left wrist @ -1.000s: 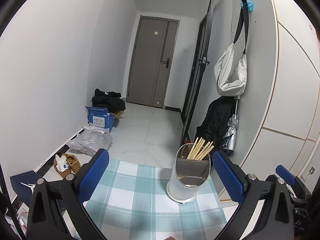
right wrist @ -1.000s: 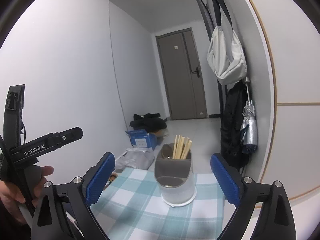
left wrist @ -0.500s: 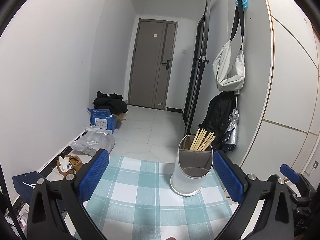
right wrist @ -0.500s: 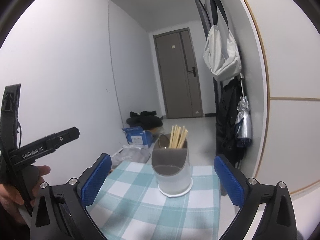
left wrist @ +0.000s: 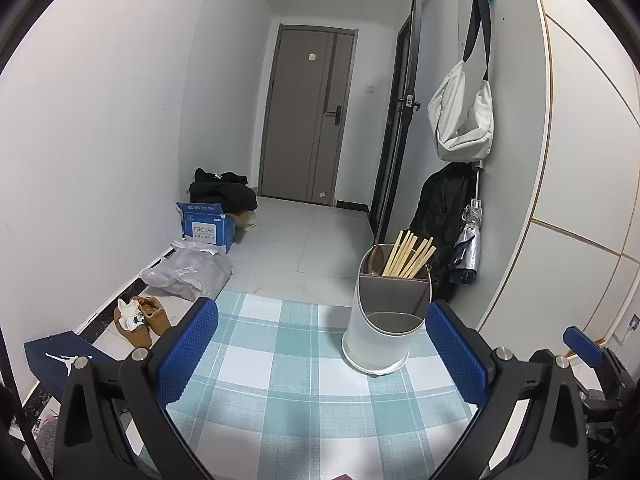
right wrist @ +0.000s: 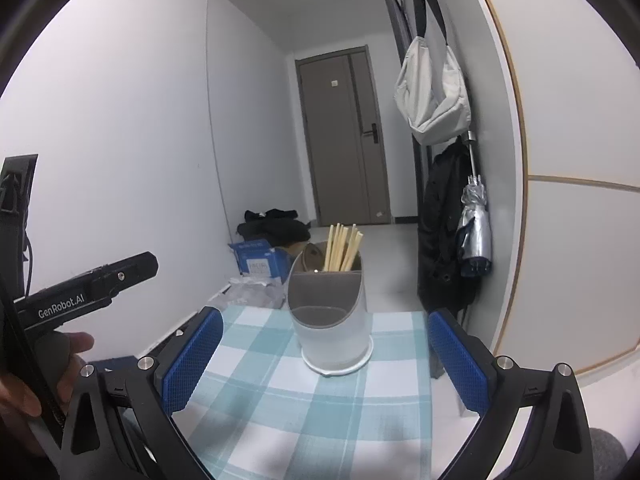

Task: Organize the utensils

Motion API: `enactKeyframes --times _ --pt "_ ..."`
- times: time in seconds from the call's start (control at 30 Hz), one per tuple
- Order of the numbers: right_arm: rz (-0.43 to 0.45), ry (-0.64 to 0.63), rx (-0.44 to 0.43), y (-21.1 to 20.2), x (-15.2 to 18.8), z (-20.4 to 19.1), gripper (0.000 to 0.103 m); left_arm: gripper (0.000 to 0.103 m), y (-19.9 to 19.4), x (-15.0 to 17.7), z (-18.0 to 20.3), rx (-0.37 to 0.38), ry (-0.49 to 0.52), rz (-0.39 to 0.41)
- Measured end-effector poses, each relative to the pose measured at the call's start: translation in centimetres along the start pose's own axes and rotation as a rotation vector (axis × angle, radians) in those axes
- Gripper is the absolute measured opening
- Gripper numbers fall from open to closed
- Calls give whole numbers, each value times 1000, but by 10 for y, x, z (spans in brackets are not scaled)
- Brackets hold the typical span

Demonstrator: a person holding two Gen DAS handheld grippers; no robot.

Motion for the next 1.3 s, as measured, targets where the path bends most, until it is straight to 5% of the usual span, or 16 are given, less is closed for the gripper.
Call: enactKeyframes --times 1.3 --pt "0 31 14 -6 0 6 103 102 -4 4 2 7 18 -13"
Point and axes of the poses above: each gripper's, at about its wrist camera, not at the fingertips, and y roughly the way its jaws point, z to its right, x to its underside, the point moved 8 cm from there along y, roughly the way its jaws point, and after that the axes turned 10 degrees about -x, right-handed, at the moved point
